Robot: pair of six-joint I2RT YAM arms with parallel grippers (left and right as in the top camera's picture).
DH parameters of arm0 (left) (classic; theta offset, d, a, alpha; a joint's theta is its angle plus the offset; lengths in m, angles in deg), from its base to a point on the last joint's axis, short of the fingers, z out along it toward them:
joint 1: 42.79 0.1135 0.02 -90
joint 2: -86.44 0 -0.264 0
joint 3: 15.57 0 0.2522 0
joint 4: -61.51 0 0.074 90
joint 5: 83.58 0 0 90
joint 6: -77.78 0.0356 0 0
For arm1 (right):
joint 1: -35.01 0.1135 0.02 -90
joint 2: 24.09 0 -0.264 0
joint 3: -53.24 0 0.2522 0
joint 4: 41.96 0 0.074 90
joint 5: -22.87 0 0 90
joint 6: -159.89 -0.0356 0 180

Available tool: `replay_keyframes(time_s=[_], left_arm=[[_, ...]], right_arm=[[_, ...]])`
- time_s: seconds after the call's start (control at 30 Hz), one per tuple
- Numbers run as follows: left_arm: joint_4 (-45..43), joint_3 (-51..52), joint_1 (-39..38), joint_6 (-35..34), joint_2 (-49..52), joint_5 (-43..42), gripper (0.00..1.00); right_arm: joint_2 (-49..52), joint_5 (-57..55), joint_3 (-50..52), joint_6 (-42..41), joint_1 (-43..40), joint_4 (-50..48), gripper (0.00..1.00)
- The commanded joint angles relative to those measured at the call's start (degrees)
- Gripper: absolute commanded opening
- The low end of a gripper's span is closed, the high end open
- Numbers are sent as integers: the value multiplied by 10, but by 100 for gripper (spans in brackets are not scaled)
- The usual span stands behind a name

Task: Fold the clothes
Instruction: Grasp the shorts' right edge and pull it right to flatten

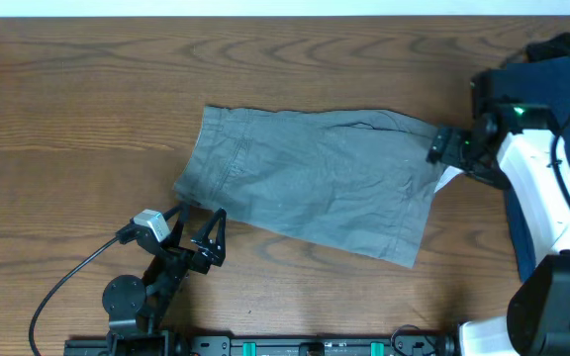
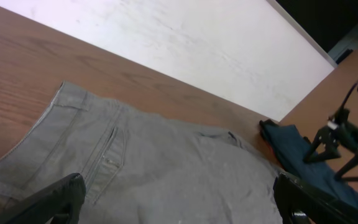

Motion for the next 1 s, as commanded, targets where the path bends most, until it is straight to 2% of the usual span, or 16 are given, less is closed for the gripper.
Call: replay_keyframes(time_s=[0.0,0.13,0.3,0.77,0.97], left_arm=[[19,12,3,-5,-6,-10,98],[19,12,3,-5,-6,-10,98],[19,12,3,-5,-6,-10,98],[19,12,3,-5,-6,-10,98],[19,12,3,-5,-6,-10,98]], right_arm=[[2,42,40,-12,-25,-36,99],[2,41,85,-12,-37,-103,91],[2,46,137,-18,-38,-174,75],[14,45,186,-25,-38,-244,68],[42,45,186,-28,-38,-271,53]])
